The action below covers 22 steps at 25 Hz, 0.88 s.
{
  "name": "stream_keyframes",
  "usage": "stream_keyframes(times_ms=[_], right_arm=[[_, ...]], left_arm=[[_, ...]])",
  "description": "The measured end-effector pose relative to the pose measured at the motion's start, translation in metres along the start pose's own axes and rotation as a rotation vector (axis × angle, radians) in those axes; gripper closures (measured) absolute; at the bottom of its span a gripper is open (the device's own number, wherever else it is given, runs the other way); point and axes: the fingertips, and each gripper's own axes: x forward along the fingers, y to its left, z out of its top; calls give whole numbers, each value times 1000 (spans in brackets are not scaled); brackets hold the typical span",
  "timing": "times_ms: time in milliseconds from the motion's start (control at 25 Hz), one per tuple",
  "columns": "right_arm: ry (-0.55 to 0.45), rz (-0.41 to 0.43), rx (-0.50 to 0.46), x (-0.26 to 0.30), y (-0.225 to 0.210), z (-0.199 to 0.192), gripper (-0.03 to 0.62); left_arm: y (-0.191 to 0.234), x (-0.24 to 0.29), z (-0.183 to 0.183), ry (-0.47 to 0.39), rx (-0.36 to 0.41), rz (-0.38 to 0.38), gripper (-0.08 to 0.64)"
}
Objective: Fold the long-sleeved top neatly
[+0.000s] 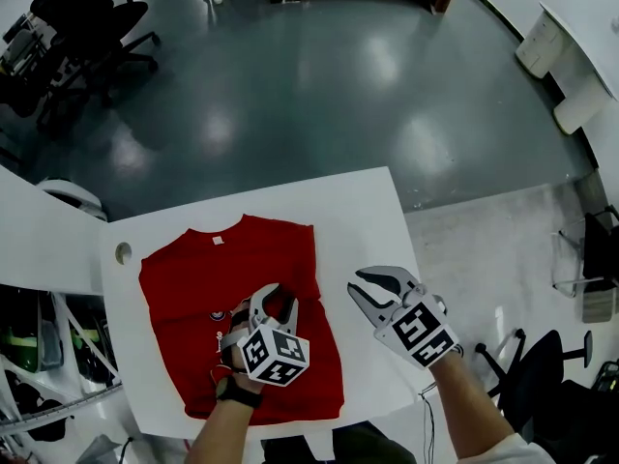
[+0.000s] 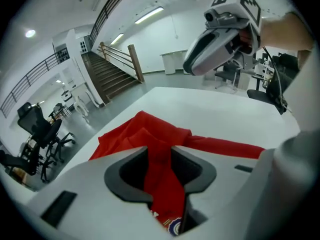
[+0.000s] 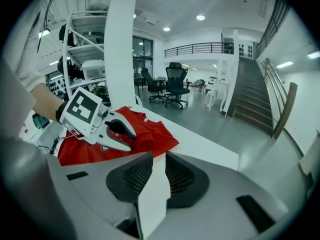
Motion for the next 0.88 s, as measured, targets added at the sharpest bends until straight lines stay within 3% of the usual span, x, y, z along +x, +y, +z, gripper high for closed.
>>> stream_keyframes(times_ms=[320, 880], right_arm=[[9, 49, -38, 10, 37, 8, 497], [96, 140, -67, 23, 121, -19, 497]], left_arm=[[3, -35, -13, -30, 25, -25, 377], [7, -110, -137, 71, -42, 5, 377]])
